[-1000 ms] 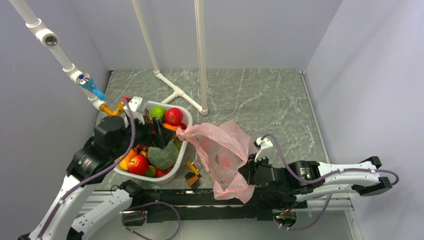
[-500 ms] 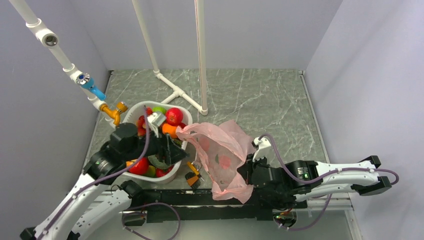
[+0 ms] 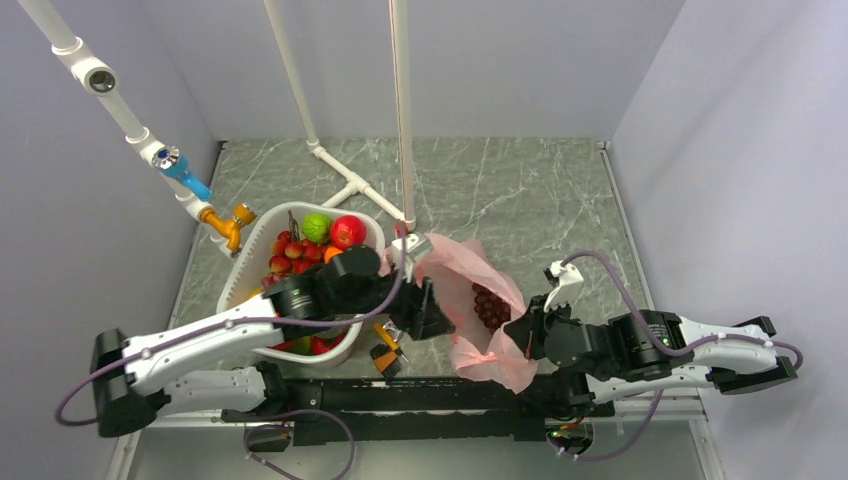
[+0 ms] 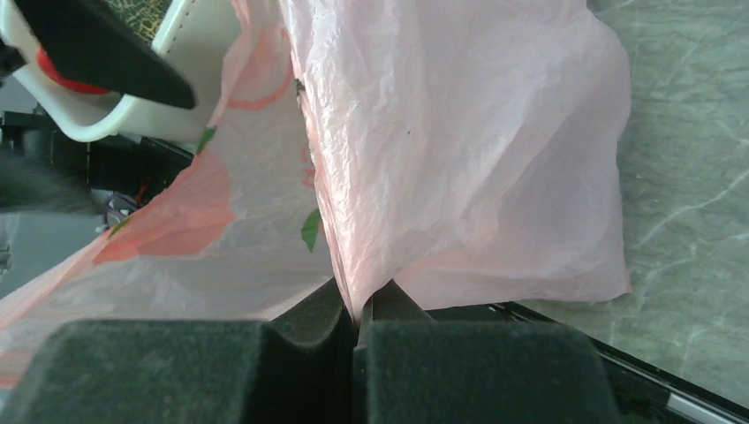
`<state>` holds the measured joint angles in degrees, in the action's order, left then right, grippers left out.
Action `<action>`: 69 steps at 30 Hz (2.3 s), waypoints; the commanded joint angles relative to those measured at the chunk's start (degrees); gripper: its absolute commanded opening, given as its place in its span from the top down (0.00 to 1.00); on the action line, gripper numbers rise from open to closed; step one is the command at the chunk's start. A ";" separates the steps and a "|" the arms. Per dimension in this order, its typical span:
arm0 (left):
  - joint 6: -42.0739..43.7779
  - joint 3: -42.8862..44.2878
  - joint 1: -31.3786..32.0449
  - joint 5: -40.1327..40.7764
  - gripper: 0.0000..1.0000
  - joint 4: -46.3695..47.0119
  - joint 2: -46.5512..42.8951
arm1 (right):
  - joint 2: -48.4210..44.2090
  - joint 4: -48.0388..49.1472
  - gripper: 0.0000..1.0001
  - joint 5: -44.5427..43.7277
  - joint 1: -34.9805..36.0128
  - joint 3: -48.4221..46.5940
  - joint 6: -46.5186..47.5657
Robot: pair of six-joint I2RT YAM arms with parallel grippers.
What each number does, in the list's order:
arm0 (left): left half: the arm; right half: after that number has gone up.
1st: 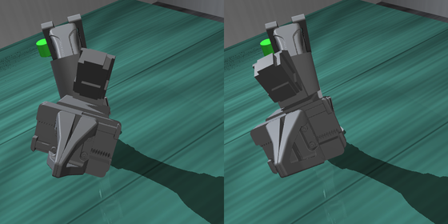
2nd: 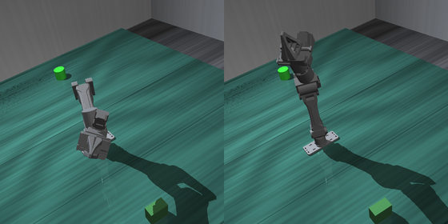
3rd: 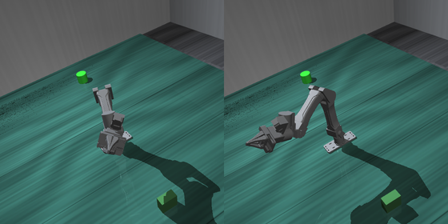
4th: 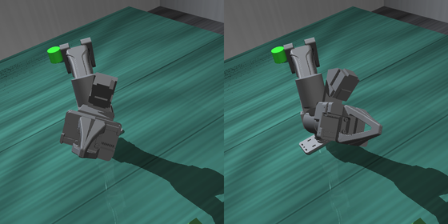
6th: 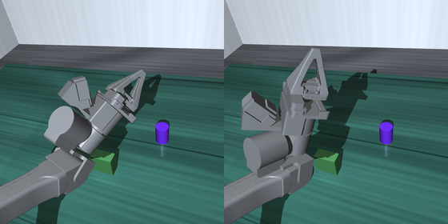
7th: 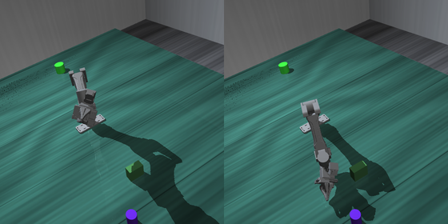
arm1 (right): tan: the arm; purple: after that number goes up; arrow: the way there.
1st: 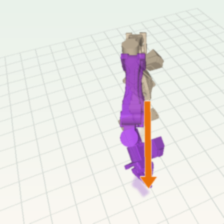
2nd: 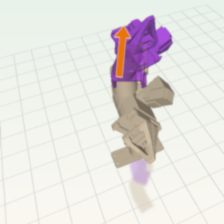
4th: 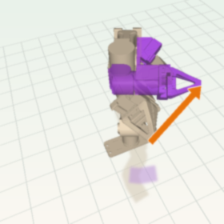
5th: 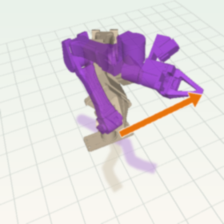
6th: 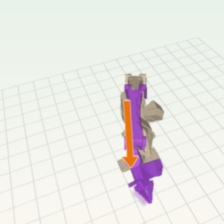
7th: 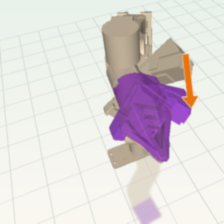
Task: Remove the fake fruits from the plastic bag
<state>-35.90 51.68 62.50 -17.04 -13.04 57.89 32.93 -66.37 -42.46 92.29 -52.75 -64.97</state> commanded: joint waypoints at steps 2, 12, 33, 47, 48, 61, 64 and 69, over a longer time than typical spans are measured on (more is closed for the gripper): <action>1.08 5.93 2.61 9.43 0.29 1.41 9.95 | -2.00 -6.07 1.00 -1.43 0.15 -1.29 -1.97; -0.42 2.89 6.04 16.86 0.32 5.83 9.84 | -4.00 9.83 1.00 1.23 0.09 6.64 1.66; -3.79 -4.28 6.05 23.03 0.33 -1.81 -2.95 | 10.34 34.03 1.00 8.47 -5.80 -0.25 23.99; -0.94 1.15 6.32 16.82 0.30 -2.66 18.14 | -3.88 23.03 1.00 9.91 -5.81 11.36 8.46; -1.00 1.34 6.38 16.31 0.29 -2.32 19.68 | -3.34 22.92 1.00 9.74 -5.78 11.05 8.75; -1.24 7.77 9.49 20.15 0.01 -7.11 36.24 | 2.46 24.18 1.00 10.22 -5.80 10.16 10.04; -2.61 7.48 9.56 18.28 0.01 -4.16 39.25 | 0.88 24.26 1.00 9.72 -5.77 11.28 9.39; -2.20 11.26 9.51 19.04 0.25 -5.56 44.38 | -0.40 23.76 1.00 9.25 -5.82 11.30 9.03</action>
<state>-38.37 59.53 71.61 1.06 -17.85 98.39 33.43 -43.72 -32.47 86.63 -41.21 -55.13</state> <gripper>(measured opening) 0.871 0.007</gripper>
